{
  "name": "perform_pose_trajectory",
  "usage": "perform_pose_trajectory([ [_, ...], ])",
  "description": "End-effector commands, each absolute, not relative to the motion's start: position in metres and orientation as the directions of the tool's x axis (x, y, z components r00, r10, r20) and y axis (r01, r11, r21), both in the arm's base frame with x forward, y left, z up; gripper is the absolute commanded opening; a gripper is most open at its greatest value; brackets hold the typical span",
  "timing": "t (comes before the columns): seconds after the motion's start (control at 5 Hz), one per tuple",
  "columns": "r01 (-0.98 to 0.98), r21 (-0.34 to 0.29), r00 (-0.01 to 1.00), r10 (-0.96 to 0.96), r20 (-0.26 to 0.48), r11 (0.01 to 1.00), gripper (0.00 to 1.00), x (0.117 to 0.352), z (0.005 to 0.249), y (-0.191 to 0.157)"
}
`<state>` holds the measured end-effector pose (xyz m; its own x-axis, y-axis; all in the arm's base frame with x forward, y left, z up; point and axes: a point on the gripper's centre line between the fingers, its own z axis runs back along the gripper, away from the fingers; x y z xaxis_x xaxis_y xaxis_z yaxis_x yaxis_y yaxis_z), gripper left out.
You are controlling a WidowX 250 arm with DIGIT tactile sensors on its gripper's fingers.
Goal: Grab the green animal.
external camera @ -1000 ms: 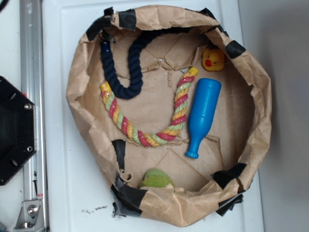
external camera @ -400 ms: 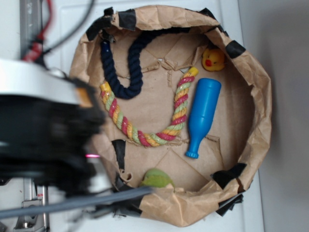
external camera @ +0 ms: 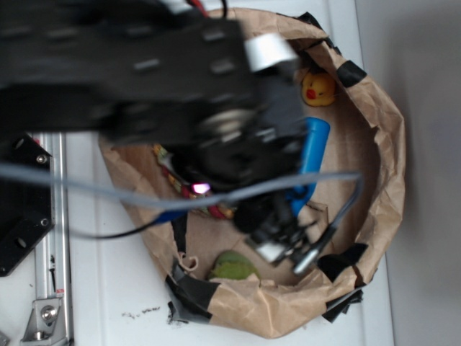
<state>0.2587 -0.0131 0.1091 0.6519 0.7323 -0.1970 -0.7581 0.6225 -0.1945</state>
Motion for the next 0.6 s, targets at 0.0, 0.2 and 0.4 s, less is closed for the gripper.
perform_pose_trajectory([
  [0.0,-0.902,-0.160,0.416,0.714,-0.563,0.400,1.00,0.258,0.067,-0.036],
  [0.2,-0.900,-0.076,0.365,0.647,-0.670,0.429,1.00,0.242,0.055,-0.080],
  [0.4,-0.889,-0.099,0.392,0.631,-0.669,0.446,1.00,0.231,0.040,-0.093],
])
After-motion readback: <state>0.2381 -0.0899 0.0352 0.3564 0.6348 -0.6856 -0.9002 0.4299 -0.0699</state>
